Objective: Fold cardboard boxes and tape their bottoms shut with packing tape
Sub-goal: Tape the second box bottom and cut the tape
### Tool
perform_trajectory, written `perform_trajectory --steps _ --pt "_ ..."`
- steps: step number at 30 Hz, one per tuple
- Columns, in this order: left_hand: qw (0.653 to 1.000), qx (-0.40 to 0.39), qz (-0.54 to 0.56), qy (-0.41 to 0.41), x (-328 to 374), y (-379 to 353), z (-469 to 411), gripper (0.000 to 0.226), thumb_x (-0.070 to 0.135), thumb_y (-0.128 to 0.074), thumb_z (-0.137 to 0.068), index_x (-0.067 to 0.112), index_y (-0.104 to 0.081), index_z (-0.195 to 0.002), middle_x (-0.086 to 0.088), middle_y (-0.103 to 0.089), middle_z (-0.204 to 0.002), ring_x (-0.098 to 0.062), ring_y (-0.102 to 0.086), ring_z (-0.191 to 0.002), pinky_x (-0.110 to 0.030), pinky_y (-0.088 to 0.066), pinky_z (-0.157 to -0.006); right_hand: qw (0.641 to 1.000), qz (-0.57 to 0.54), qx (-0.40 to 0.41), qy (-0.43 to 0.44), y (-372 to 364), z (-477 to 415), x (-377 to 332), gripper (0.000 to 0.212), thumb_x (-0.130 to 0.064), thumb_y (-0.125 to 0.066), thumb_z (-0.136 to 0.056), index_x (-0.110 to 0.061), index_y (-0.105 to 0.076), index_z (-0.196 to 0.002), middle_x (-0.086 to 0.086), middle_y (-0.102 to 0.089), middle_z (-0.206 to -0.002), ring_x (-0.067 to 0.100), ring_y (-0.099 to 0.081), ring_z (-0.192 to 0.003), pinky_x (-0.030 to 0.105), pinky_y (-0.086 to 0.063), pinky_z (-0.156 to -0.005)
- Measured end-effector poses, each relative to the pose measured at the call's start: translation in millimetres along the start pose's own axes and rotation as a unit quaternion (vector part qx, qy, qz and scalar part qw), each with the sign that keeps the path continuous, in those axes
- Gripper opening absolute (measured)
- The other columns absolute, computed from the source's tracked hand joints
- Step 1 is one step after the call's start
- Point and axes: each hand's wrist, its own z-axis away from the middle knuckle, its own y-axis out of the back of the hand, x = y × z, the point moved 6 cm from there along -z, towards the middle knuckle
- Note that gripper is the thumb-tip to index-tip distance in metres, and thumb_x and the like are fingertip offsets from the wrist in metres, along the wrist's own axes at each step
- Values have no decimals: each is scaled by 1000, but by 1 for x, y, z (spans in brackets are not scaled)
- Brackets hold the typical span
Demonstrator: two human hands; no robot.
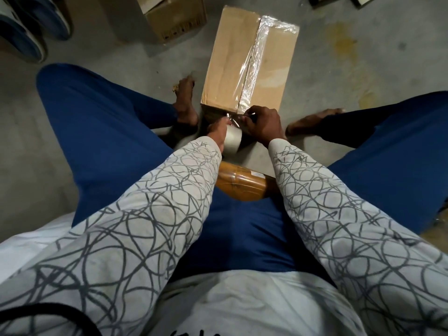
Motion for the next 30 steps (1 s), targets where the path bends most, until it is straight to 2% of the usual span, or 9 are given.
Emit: perform_trajectory --steps 4,7,10,15,20,22,25,28,30 --pt "1000 14 -24 12 0 4 2 42 30 -64 -83 4 -65 -116 -13 -63 -107 -30 -59 -96 -36 -47 -79 994 98 -25 34 -11 -2 -10 30 -38 -66 -91 -10 -77 -95 22 -72 -90 41 -66 -83 33 -44 -67" --pt "999 22 -28 25 0 7 1 63 35 -64 -69 3 -61 -124 -16 -66 -116 -33 -63 -98 -37 -48 -78 983 173 -57 23 -21 4 -9 31 -25 -57 -98 -1 -71 -112 26 -69 -107 44 -65 -101 42 -51 -80" --pt "999 27 -35 10 4 11 -9 58 33 -63 -70 6 -61 -122 -16 -68 -109 -33 -65 -91 -38 -52 -77 981 182 -58 -28 -17 10 17 27 -11 -54 -96 0 -67 -117 26 -67 -116 43 -64 -109 43 -52 -89" --pt "993 60 -99 -10 19 23 13 56 32 -63 -83 6 -54 -132 -13 -60 -134 -34 -60 -119 -41 -48 -104 986 134 -99 6 3 1 -1 31 -30 -67 -86 -10 -72 -109 21 -71 -106 41 -66 -98 41 -53 -82" --pt "941 92 -316 -80 29 23 -5 58 44 -58 -82 7 -63 -126 -14 -57 -140 -36 -50 -130 -44 -37 -112 997 32 -35 66 5 -6 -26 21 -21 -62 -87 -6 -67 -101 20 -71 -99 40 -65 -92 37 -47 -74" --pt "903 85 -419 -36 24 29 -3 67 44 -60 -66 9 -63 -123 -18 -53 -142 -43 -45 -132 -58 -33 -110 993 40 -83 69 -9 -3 -23 22 -18 -65 -87 -7 -67 -106 21 -69 -103 39 -62 -102 35 -47 -78" --pt "847 90 -524 16 26 38 18 60 34 -65 -83 14 -53 -138 -19 -38 -152 -45 -28 -141 -64 -21 -111 993 40 -93 59 -13 2 -19 28 -20 -67 -87 -10 -69 -113 17 -67 -112 33 -56 -114 33 -47 -86" --pt "909 51 -414 -7 41 31 12 52 16 -54 -99 -1 -41 -146 -22 -39 -154 -37 -36 -143 -39 -30 -116 994 18 -102 23 -13 -2 -19 23 -22 -66 -88 -11 -69 -107 19 -69 -107 36 -63 -102 33 -47 -81" --pt "944 39 -327 -30 56 25 11 52 19 -63 -92 -1 -52 -138 -19 -57 -139 -32 -56 -127 -34 -48 -99 997 -16 -73 -16 -7 -6 -17 18 -24 -65 -91 -11 -70 -103 15 -71 -106 35 -64 -100 31 -45 -77"
